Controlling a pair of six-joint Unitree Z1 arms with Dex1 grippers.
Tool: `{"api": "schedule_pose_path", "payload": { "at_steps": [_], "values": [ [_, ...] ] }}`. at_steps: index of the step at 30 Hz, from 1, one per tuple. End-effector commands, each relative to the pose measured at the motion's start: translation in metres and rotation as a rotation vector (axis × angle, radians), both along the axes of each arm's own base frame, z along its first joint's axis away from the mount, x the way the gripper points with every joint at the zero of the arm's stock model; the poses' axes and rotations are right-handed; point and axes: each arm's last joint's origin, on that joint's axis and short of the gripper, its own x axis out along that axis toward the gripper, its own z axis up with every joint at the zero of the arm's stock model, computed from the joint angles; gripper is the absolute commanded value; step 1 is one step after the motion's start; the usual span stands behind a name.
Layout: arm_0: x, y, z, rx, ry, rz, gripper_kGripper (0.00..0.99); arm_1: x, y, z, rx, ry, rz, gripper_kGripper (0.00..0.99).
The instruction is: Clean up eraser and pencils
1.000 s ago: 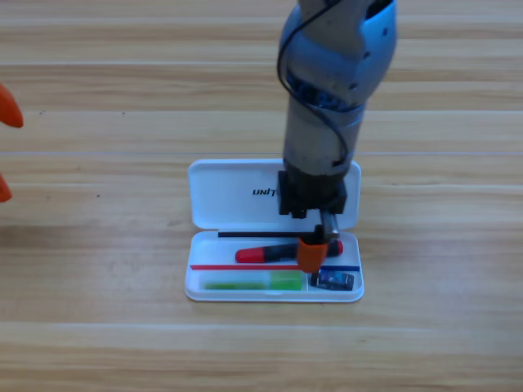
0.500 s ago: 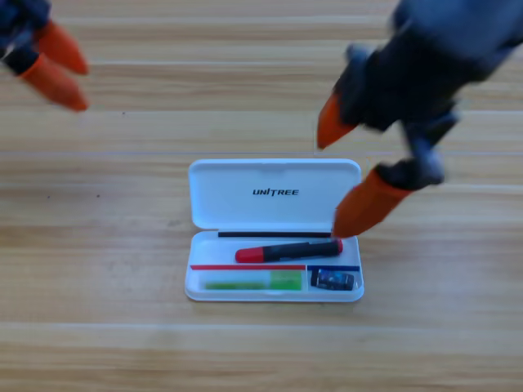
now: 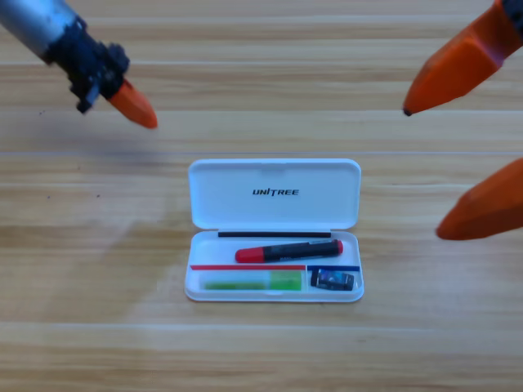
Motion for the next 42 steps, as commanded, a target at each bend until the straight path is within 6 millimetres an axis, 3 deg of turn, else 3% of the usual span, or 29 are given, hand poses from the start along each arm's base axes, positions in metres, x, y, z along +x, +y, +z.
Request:
{"api": "schedule_pose_path", "payload": {
  "at_steps": [1, 8, 14, 22, 30, 42],
  "values": [
    [0.018, -0.016, -0.057, -0.008, 0.079, -0.042, 0.0, -0.002, 0.008, -0.017, 0.019, 0.034, 0.011, 0.96],
    [0.021, -0.038, -0.079, -0.054, 0.123, -0.081, 0.0, 0.005, 0.019, -0.028, 0.007, 0.06, 0.002, 0.96],
    [0.017, -0.073, -0.093, -0.078, 0.154, -0.158, 0.0, 0.006, 0.022, -0.032, 0.013, 0.07, 0.003, 0.96],
    [0.006, -0.111, -0.095, -0.078, 0.192, -0.219, 0.0, 0.01, 0.029, -0.038, 0.006, 0.092, 0.003, 0.96],
    [-0.003, -0.123, -0.092, -0.073, 0.214, -0.243, 0.0, 0.011, 0.031, -0.039, 0.01, 0.097, -0.005, 0.96],
    [-0.015, -0.129, -0.068, -0.069, 0.221, -0.261, 0.0, 0.01, 0.029, -0.039, 0.014, 0.105, -0.007, 0.96]
  ]
}}
